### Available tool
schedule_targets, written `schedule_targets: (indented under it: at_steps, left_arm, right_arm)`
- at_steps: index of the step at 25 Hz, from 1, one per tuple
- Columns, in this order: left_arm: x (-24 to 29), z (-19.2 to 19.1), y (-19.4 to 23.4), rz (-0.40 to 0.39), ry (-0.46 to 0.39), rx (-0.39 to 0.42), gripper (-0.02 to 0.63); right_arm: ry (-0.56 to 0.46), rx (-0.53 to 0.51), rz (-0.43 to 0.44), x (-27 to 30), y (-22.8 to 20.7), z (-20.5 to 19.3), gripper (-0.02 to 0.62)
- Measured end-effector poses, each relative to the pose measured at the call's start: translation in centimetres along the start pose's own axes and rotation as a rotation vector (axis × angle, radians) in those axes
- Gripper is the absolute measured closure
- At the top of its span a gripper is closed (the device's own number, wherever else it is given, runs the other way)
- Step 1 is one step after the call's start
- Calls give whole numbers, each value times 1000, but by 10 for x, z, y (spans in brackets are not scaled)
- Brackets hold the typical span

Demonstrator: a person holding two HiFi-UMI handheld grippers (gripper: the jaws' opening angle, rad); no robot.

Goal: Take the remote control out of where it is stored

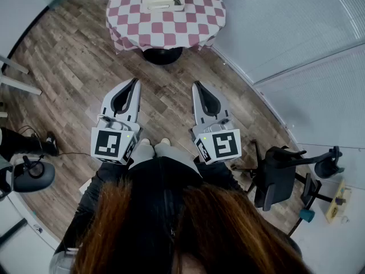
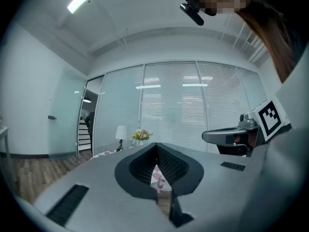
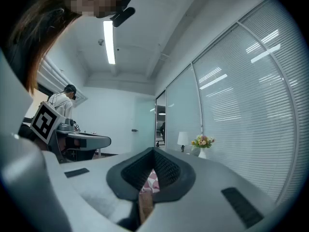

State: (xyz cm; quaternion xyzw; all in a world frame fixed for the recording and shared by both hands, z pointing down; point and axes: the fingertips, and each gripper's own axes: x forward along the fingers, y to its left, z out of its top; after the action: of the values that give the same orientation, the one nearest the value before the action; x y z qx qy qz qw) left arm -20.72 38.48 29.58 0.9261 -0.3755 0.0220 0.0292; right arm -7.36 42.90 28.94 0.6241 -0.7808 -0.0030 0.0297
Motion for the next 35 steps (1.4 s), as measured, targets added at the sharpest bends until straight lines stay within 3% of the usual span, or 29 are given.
schedule_targets:
  at_steps: [24, 35]
  left_arm:
    - [42, -12, -9, 81, 9, -2, 597]
    - [101, -17, 25, 73, 5, -11, 597]
  right_arm:
    - [1, 97, 62, 13, -57, -20, 581]
    - [19, 97, 72, 71, -83, -29, 580]
